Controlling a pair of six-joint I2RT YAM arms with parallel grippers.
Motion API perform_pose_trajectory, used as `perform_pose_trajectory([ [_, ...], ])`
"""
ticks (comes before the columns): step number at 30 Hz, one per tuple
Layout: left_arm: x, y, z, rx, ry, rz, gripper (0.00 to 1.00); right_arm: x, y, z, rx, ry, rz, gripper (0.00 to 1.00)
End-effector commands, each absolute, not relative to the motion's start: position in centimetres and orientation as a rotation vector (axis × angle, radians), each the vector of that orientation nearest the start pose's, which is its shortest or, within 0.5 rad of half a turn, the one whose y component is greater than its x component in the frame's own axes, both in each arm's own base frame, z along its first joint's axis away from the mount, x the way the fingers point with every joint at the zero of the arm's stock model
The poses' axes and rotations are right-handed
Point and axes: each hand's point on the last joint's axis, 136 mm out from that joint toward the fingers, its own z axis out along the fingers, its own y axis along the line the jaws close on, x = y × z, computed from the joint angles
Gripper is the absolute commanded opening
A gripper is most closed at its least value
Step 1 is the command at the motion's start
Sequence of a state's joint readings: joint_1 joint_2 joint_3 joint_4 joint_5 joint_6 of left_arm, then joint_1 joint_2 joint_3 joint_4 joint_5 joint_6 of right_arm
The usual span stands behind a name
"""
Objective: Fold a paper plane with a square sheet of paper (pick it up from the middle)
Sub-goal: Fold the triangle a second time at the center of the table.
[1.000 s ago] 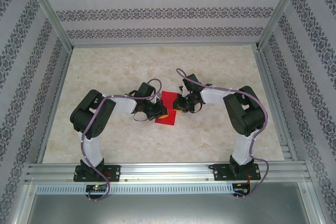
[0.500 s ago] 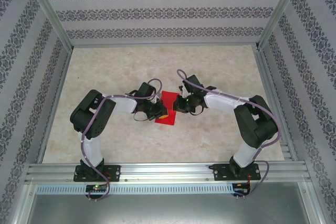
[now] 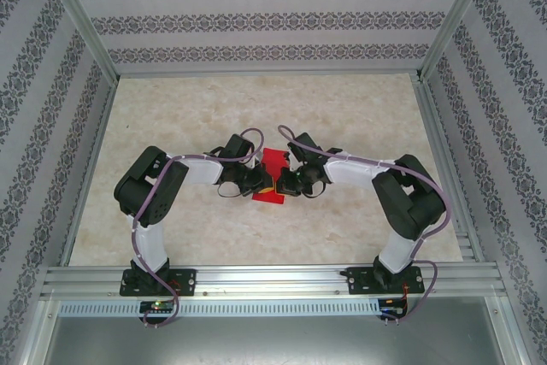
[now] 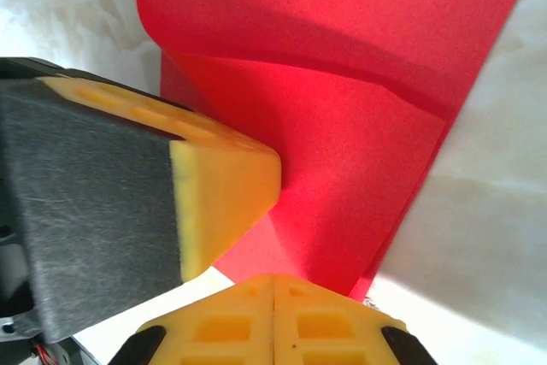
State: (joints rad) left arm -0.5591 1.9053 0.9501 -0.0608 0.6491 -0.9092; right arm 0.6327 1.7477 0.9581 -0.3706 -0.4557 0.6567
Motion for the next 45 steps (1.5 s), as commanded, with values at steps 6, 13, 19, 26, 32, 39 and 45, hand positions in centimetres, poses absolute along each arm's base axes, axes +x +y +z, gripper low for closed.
perform_pose_trajectory([
  [6,27.7,-28.5,-0.7,-0.324,2.99,-1.087,0.05,24.7,28.0,1.5,-0.105,3.01,0.879,0.06],
  [13,27.5,-27.9,-1.1,-0.356,3.012,-1.042,0.05,24.1,27.4,0.8,-0.111,3.039,0.848,0.06],
  [19,27.3,-27.5,-1.5,-0.374,3.028,-0.999,0.05,23.8,27.3,1.1,-0.147,3.039,0.844,0.06],
  [26,27.3,-27.4,-1.6,-0.379,3.033,-0.989,0.05,23.9,28.4,3.5,-0.216,2.964,0.916,0.07],
  [32,27.3,-27.5,-1.6,-0.378,3.034,-0.991,0.04,23.5,28.6,2.8,-0.229,2.989,0.894,0.07],
  [39,27.2,-27.3,-1.7,-0.386,3.039,-0.983,0.04,23.1,27.8,1.2,-0.212,3.041,0.805,0.07],
  [45,27.2,-27.3,-1.8,-0.387,3.043,-0.975,0.04,23.1,27.1,0.4,-0.195,3.063,0.744,0.06],
])
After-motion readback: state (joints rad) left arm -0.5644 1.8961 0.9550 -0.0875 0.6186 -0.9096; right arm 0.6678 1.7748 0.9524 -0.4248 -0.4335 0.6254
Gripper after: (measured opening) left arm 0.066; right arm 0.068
